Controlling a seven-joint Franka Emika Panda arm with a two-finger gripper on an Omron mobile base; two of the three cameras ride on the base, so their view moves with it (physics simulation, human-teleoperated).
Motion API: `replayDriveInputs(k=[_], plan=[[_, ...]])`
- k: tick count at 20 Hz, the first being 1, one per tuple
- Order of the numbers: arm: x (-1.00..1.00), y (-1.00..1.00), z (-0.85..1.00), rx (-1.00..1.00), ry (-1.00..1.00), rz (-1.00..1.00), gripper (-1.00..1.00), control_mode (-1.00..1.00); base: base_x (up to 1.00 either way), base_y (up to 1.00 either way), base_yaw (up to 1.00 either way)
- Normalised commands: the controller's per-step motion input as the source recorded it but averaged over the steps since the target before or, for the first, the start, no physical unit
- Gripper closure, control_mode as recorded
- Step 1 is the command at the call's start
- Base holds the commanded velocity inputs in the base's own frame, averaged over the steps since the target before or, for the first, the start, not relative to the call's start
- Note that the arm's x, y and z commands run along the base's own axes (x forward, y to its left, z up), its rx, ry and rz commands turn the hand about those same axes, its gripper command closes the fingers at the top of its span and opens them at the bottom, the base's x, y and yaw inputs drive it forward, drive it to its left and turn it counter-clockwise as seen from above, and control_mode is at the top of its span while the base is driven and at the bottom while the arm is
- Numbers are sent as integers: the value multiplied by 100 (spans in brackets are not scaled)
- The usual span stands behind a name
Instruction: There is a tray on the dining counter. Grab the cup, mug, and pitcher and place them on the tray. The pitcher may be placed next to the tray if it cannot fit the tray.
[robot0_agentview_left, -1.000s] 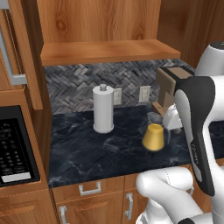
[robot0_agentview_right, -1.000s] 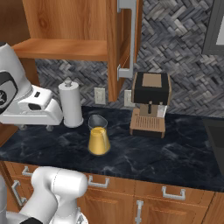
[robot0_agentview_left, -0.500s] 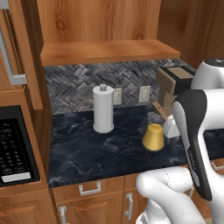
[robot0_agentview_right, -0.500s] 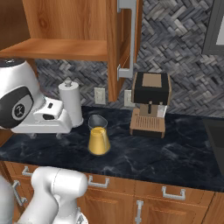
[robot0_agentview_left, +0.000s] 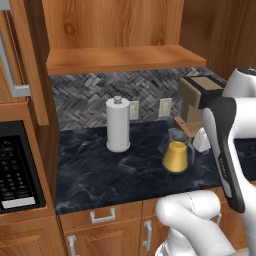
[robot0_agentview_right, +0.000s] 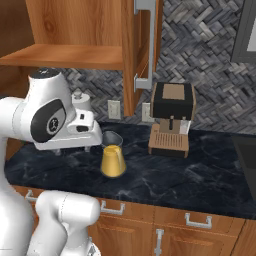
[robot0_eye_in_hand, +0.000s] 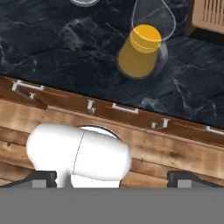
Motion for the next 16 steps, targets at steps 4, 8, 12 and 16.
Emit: replayDriveInputs(k=[4,8,12,16], plan=[[34,-19,-44,0,6,8,-100,-100,0,0,0],[30,-14,-48,0,1,7,-100,-100,0,0,0],[34,-21,-16,0,0,6,-100,-100,0,0,0],[27,-14,-26,0,0,6,-100,-100,0,0,0]])
